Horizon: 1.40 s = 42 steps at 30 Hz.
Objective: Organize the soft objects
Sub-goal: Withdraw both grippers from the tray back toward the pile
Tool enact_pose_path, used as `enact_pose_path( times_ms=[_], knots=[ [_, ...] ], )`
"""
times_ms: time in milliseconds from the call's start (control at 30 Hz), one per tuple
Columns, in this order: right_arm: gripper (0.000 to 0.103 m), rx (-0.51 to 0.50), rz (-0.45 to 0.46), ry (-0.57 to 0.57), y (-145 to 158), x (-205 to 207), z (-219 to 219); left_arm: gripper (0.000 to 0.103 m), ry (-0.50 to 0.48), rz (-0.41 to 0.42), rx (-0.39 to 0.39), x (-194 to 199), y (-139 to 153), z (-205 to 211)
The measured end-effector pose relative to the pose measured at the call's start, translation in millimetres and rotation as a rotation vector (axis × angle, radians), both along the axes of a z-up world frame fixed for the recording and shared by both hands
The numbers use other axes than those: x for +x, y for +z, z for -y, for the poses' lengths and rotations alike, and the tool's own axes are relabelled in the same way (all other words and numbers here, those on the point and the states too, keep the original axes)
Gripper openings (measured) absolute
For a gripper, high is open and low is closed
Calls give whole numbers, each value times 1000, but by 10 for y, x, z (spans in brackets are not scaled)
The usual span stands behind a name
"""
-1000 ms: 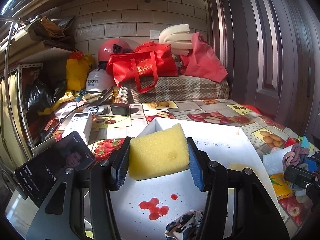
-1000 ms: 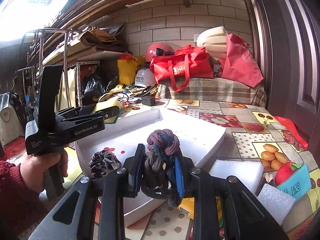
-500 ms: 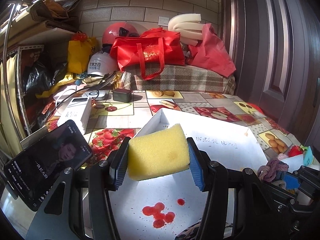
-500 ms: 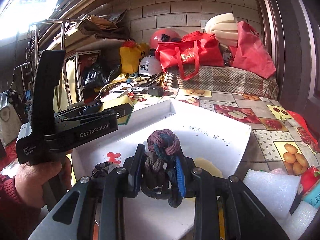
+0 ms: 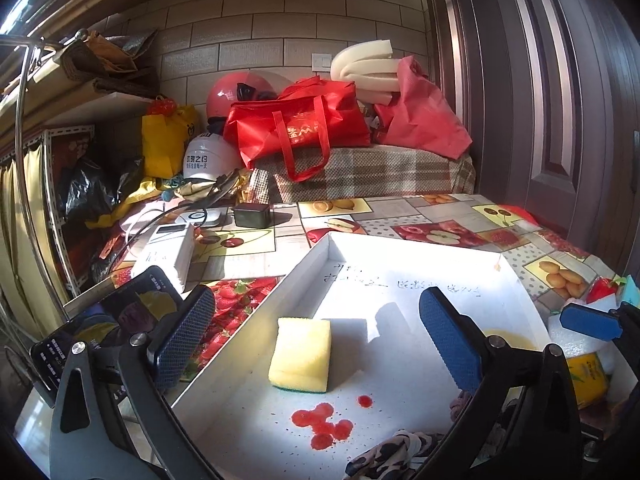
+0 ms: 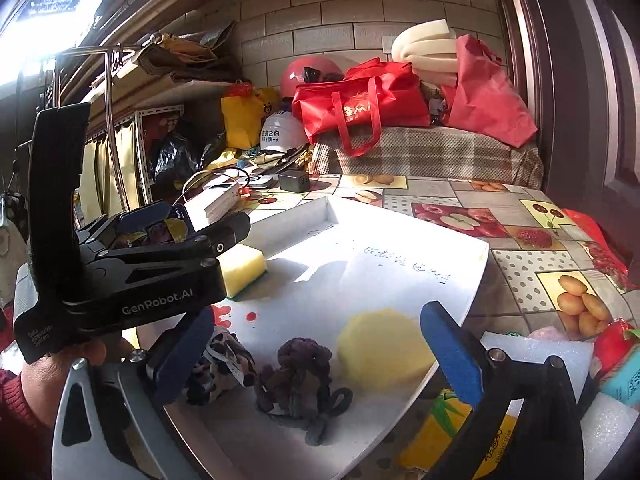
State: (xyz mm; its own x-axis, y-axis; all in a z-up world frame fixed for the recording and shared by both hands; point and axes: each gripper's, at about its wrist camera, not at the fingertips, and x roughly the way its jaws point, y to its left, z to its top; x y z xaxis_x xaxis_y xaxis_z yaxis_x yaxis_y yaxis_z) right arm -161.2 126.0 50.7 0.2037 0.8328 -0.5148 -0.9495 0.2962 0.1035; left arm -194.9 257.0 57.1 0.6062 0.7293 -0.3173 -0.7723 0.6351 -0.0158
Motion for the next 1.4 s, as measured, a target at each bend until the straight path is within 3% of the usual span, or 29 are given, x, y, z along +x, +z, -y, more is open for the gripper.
enact_pose_path(
  times_ms=[367, 600, 800, 933, 1100, 1400],
  knots=[
    [103, 22, 12, -28, 25, 3, 0, 103, 35, 34, 35, -91, 23, 40],
    [103, -99, -2, -20, -85, 14, -207, 103, 73, 54, 39, -141, 35, 42],
    [103, -87, -151, 18, -170, 78, -271, 103, 128, 86, 40, -246, 41, 50],
    [103, -50, -129, 9, -118, 45, -186, 103, 147, 102, 41, -298, 40, 71],
    [103, 73, -91, -14, 12, 9, 21, 103, 113, 74, 53, -220, 30, 173],
    [103, 93, -30, -56, 78, 98, 466, 103, -12, 65, 45, -70, 36, 500]
  ],
)
